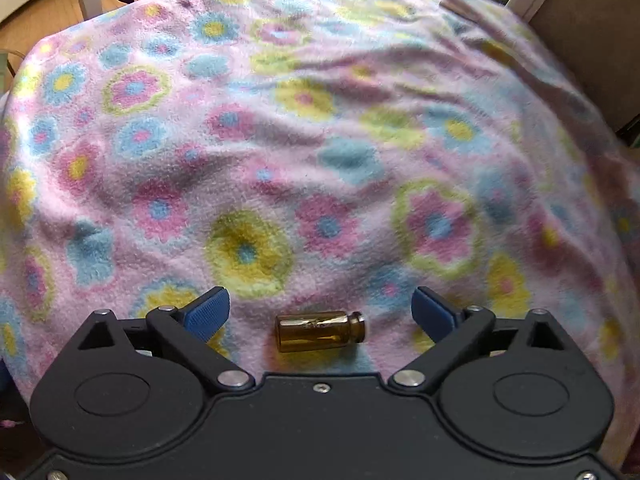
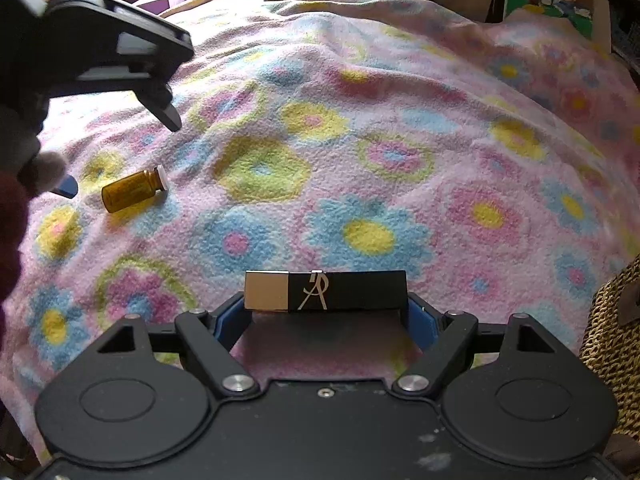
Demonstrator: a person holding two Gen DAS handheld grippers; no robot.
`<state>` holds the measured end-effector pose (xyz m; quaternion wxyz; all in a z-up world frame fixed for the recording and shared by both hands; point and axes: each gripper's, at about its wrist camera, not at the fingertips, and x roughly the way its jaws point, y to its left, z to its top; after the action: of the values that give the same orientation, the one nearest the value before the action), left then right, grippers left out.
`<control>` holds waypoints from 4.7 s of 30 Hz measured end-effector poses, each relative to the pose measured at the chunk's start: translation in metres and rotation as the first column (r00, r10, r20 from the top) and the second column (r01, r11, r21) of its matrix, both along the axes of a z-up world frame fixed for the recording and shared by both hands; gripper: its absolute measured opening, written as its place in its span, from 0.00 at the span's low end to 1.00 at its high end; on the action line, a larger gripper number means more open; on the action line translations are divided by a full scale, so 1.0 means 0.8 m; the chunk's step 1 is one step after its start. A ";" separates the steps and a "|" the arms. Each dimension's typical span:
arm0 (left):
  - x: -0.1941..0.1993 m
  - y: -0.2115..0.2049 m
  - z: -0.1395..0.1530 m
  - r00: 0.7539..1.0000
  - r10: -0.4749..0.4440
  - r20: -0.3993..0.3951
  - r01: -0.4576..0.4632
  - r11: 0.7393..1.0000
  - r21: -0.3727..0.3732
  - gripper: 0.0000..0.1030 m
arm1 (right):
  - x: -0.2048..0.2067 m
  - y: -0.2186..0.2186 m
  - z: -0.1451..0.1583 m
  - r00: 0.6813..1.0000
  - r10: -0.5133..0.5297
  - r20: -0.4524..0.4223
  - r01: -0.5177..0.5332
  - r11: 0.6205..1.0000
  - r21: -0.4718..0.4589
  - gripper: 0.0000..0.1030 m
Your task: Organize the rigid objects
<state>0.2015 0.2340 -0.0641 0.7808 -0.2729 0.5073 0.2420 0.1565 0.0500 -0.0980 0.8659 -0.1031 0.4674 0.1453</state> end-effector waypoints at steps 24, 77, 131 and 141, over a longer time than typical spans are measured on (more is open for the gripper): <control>0.021 -0.038 -0.014 0.989 -0.125 -0.074 0.130 0.989 0.069 0.49 | -0.005 0.002 -0.004 0.993 -0.028 0.119 0.023 0.999 0.038 0.79; -0.143 -0.291 0.184 0.783 -0.582 0.218 0.547 0.812 0.202 0.49 | -0.173 -0.322 0.196 0.851 -0.459 0.256 0.399 0.881 0.252 0.79; -0.123 -0.312 0.146 0.791 -0.606 0.082 0.575 0.783 0.238 0.80 | -0.160 -0.315 0.181 0.852 -0.467 0.239 0.438 0.884 0.165 0.93; -0.132 -0.295 0.142 0.795 -0.600 0.084 0.569 0.787 0.240 0.90 | -0.155 -0.307 0.173 0.847 -0.481 0.225 0.465 0.877 0.124 0.97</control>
<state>0.0959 -0.0020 0.0492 0.8778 -0.0392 0.4771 0.0159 0.0322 -0.1956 0.0408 0.9294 0.0260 0.3611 -0.0712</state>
